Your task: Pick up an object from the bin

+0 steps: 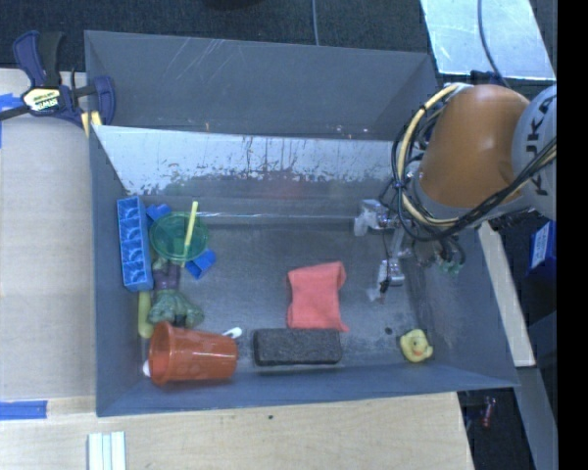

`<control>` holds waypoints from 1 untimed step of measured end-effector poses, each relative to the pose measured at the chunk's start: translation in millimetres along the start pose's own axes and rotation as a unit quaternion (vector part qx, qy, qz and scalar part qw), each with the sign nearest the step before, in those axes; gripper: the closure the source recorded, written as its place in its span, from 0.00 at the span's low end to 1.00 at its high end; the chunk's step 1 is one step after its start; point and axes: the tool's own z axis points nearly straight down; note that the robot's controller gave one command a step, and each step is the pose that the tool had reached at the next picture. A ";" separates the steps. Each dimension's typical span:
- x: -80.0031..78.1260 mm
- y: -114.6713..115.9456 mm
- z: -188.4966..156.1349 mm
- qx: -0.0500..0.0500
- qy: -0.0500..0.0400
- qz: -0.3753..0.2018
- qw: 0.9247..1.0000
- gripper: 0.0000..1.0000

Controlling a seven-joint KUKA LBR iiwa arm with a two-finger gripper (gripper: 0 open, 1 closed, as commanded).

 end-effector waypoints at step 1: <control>25.6 58.3 37.5 0.001 -0.002 -0.032 0.999 0.00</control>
Offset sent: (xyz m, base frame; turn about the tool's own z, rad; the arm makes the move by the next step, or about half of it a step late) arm 0.0036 0.0670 -0.0743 0.0946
